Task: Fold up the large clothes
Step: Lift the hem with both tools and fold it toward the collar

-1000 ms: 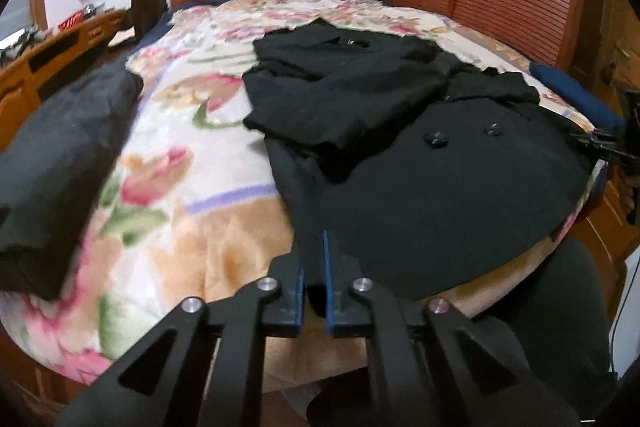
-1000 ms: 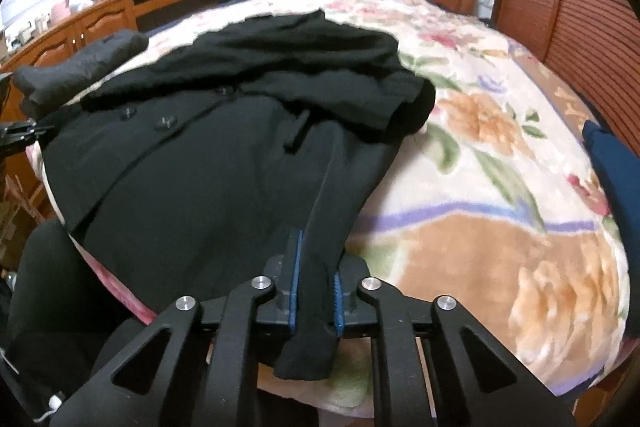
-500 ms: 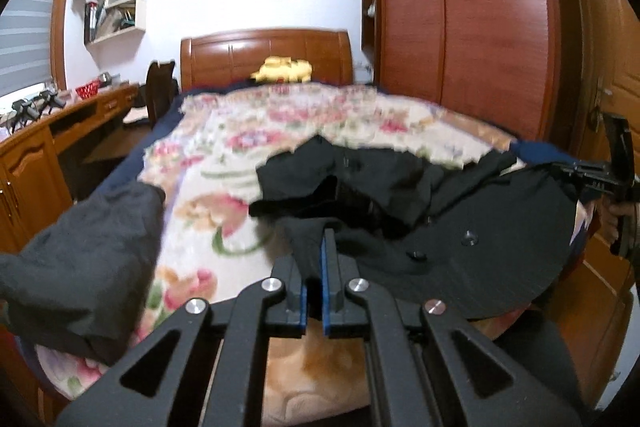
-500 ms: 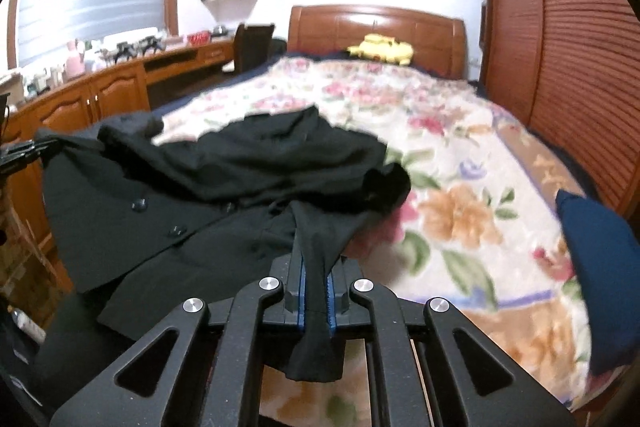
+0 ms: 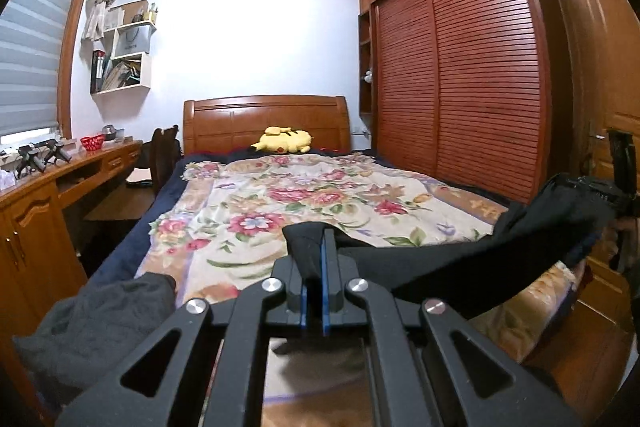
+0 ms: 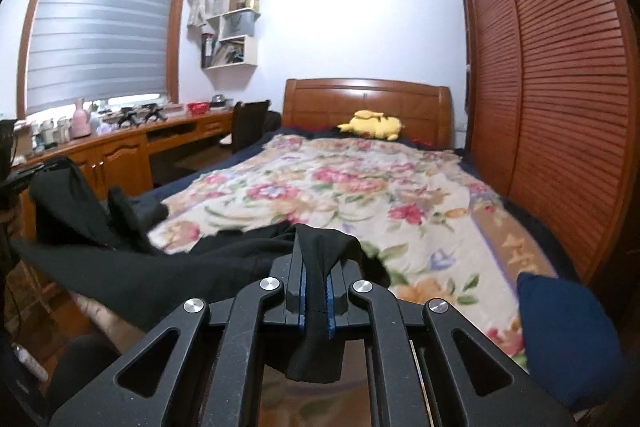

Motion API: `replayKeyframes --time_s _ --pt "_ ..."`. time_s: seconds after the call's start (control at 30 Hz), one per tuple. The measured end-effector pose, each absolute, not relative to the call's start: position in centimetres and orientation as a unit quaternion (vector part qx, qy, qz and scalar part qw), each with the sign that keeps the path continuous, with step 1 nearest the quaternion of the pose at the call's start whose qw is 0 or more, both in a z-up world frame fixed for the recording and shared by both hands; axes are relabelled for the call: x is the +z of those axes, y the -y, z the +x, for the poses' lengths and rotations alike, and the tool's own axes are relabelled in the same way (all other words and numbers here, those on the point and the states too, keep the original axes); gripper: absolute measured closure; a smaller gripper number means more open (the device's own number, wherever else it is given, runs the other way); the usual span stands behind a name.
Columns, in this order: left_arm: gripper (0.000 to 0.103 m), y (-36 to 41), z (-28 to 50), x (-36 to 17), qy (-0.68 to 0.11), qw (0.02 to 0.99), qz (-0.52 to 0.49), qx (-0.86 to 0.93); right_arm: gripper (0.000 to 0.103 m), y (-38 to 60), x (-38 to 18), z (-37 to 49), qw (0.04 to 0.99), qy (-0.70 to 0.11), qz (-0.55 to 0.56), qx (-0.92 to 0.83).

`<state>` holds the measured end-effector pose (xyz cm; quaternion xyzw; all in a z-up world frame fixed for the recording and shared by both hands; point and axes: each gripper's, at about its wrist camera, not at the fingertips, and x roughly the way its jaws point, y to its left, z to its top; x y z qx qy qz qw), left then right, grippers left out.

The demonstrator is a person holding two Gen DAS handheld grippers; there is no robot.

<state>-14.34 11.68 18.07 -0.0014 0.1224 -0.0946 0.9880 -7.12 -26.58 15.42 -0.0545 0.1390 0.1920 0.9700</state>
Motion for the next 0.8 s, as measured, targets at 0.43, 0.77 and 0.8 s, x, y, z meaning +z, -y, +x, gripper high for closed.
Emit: replayKeyframes --time_s 0.43,0.77,0.8 --pt "0.103 -14.2 3.8 6.8 -0.249 0.967 -0.004 -0.045 0.099 21.7 5.4 12.0 0.943 -0.272 -0.12 0.15" --pt "0.103 -14.4 12.9 -0.4 -0.312 0.95 -0.004 -0.027 0.099 20.0 -2.1 21.3 0.922 -0.327 -0.131 0.159" --pt "0.103 -14.5 13.5 -0.4 -0.313 0.95 -0.003 -0.025 0.099 20.0 -2.1 22.2 0.922 -0.327 -0.128 0.16"
